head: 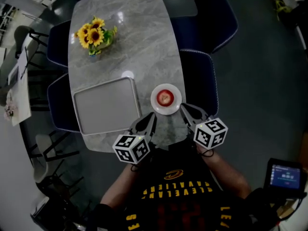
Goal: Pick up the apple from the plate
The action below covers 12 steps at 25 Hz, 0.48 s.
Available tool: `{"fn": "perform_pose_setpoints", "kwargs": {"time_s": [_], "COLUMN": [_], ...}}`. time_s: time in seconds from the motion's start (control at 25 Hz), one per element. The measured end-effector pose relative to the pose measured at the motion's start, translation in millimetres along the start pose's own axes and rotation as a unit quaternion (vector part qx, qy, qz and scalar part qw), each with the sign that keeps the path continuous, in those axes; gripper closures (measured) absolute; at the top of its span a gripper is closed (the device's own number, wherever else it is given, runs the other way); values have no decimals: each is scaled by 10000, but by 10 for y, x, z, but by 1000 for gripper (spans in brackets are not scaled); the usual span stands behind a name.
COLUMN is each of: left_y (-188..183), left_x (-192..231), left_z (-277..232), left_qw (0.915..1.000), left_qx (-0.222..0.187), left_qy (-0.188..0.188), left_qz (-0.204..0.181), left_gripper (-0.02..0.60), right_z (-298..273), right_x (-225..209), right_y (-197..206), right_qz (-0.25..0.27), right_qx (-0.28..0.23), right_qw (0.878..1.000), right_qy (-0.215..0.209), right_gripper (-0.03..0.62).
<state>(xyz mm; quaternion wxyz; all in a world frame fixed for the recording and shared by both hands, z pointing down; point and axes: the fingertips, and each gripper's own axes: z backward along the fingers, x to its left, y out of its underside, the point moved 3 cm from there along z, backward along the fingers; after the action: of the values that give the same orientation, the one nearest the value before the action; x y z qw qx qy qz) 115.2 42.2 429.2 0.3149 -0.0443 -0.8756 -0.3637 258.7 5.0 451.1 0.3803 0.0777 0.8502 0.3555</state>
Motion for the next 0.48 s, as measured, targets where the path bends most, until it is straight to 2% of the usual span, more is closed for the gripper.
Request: {"fn": "perform_pose_setpoints", "kwargs": {"time_s": [0.16, 0.28, 0.4, 0.48], "left_y": [-181, -356, -415, -483], "left_x": [-376, -637, -805, -894], "left_z": [299, 505, 683, 797], "left_qw": [9971, 9900, 9829, 9792], "left_qx": [-436, -850, -991, -1113], "left_qy": [206, 361, 580, 743], "left_qz": [-583, -1064, -1442, -1525], "left_gripper": [581, 581, 581, 581], "right_z": [161, 205, 242, 293], "right_x": [370, 650, 924, 1097], "right_y": [-116, -187, -277, -334], "right_qz": [353, 685, 1016, 1255], "right_qx": [-232, -438, -693, -852], "right_qw": [9983, 9948, 9901, 9864], "right_qy": [-402, -610, -680, -632], "right_gripper": [589, 589, 589, 589]}}
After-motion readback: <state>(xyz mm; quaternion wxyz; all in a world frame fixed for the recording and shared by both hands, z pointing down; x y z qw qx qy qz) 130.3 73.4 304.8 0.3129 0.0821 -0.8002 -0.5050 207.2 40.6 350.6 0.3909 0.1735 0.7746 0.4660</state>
